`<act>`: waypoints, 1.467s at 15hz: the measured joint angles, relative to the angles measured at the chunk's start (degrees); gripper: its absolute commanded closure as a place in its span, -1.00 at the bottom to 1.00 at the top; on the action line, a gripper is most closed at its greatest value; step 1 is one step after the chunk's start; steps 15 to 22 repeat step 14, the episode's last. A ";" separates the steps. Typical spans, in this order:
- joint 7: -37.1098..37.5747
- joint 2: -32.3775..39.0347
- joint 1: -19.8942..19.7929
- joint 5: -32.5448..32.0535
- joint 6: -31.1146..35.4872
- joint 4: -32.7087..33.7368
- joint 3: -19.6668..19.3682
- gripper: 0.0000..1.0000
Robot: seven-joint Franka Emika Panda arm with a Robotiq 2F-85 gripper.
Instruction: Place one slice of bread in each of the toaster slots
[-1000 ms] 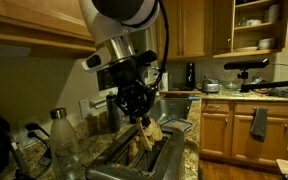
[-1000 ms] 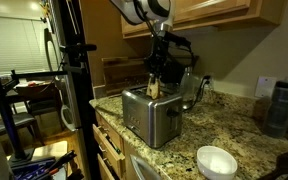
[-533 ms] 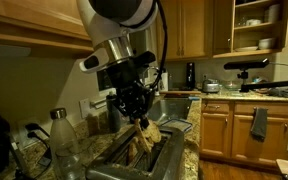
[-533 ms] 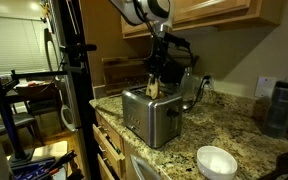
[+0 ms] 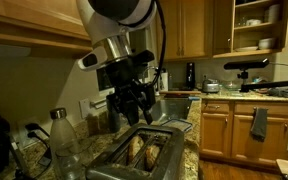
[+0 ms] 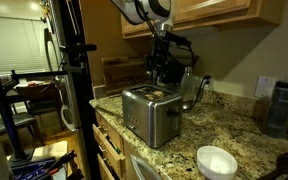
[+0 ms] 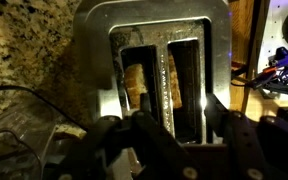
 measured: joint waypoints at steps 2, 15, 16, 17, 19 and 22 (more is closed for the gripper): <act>0.07 0.00 -0.05 0.06 0.00 0.51 -0.20 -0.98; 6.35 0.00 -1.49 2.46 2.08 2.25 -2.81 -1.00; 6.35 0.00 -1.49 2.46 2.08 2.25 -2.81 -1.00; 6.35 0.00 -1.49 2.46 2.08 2.25 -2.81 -1.00; 6.35 0.00 -1.49 2.46 2.08 2.25 -2.81 -1.00; 6.35 0.00 -1.49 2.46 2.08 2.25 -2.81 -1.00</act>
